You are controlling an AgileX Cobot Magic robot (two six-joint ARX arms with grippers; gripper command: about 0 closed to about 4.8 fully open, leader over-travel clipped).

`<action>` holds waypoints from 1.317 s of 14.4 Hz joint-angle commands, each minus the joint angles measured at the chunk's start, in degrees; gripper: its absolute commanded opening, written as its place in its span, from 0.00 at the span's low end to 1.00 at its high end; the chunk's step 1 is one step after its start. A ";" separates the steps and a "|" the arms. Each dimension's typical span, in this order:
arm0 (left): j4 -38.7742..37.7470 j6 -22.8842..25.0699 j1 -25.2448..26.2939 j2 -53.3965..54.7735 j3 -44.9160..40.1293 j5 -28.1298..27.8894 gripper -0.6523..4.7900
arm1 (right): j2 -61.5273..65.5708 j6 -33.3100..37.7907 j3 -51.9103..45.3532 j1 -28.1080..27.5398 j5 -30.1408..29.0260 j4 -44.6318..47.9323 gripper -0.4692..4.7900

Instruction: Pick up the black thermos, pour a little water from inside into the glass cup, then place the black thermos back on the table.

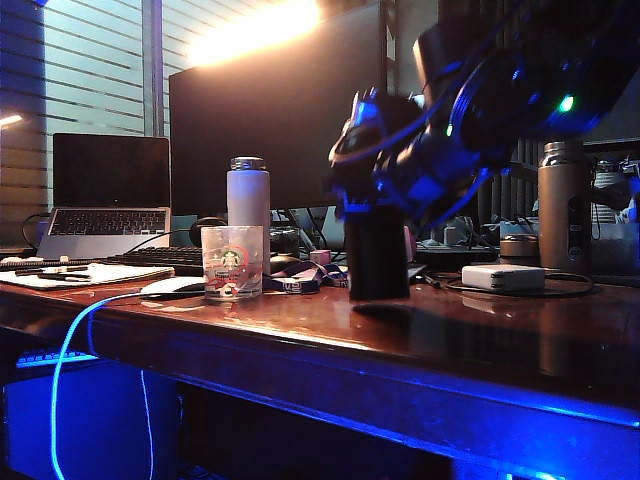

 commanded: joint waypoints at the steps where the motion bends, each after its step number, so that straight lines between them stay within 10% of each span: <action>1: 0.31 -0.09 -0.04 -0.13 0.11 0.28 0.46 | 0.00 0.26 0.55 -0.02 -1.73 2.58 0.60; 7: 0.31 -0.09 -0.04 -0.13 0.11 0.28 0.46 | -0.90 0.24 0.55 -0.02 -3.21 3.32 0.90; 19: 0.31 -0.09 -0.04 -0.13 0.11 0.28 0.46 | -10.80 -1.33 0.55 -0.02 -3.23 1.29 0.91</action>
